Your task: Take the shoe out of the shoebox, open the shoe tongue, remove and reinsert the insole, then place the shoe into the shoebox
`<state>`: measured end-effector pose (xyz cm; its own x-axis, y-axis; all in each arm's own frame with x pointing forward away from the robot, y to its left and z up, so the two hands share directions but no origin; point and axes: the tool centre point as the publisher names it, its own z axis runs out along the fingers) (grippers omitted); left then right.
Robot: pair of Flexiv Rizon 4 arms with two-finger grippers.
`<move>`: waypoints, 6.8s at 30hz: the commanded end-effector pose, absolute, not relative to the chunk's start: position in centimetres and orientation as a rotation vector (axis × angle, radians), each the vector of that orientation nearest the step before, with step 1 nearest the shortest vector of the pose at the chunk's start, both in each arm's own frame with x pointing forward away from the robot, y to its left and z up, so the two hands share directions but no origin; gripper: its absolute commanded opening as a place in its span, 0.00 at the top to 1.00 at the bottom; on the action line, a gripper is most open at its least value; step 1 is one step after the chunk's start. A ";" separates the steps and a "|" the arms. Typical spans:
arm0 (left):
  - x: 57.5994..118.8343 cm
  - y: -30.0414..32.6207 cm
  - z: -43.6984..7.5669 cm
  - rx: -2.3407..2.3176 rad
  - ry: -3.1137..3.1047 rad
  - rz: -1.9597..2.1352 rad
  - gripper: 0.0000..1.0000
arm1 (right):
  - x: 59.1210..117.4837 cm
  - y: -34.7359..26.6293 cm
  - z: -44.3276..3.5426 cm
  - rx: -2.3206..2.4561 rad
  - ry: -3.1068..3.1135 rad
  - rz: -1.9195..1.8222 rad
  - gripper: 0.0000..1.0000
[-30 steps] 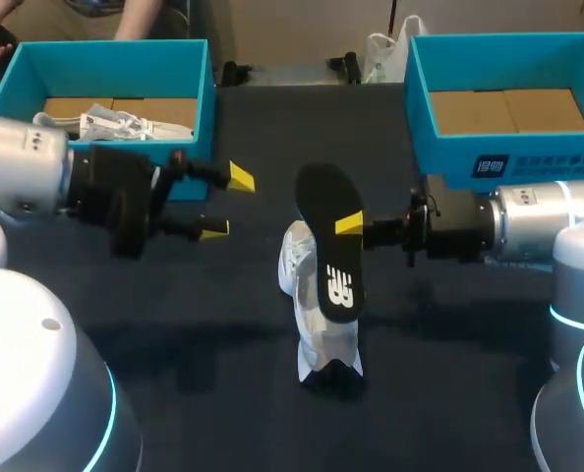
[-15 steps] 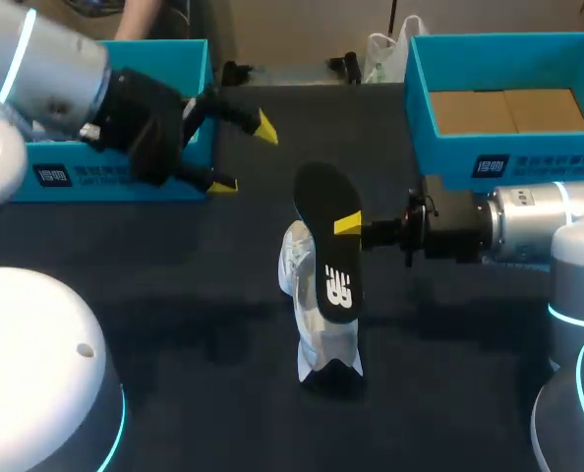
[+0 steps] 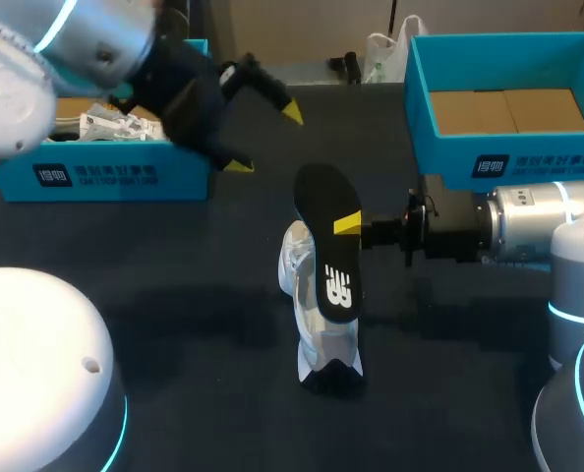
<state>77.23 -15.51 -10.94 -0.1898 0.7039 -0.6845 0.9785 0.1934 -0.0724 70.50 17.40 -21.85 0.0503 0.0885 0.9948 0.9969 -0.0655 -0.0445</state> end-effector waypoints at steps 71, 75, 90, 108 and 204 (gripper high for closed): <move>77.3 -15.5 -13.2 1.479 1.931 -0.925 0.00 | 70.4 17.5 -21.8 -1.349 -1.210 -1.176 1.00; 77.3 -15.5 -13.2 1.479 1.931 -0.925 0.00 | 70.4 17.5 -21.8 -1.349 -1.210 -1.176 1.00; 77.0 -13.8 -15.7 1.357 1.581 -1.120 0.00 | 70.4 17.5 -21.8 -1.349 -1.210 -1.176 1.00; 77.3 -12.1 -17.6 1.223 1.520 -1.154 0.00 | 70.4 17.5 -21.8 -1.349 -1.210 -1.176 1.00; 76.2 -20.9 -23.2 1.143 1.403 -1.191 0.77 | 71.3 19.6 -21.8 -1.391 -1.150 -1.215 1.00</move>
<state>76.24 -20.96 -23.12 -0.1286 0.0792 -0.9885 0.9883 0.0923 -0.1211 71.30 19.35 -21.77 0.0723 0.0683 0.9950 0.9895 -0.1297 -0.0630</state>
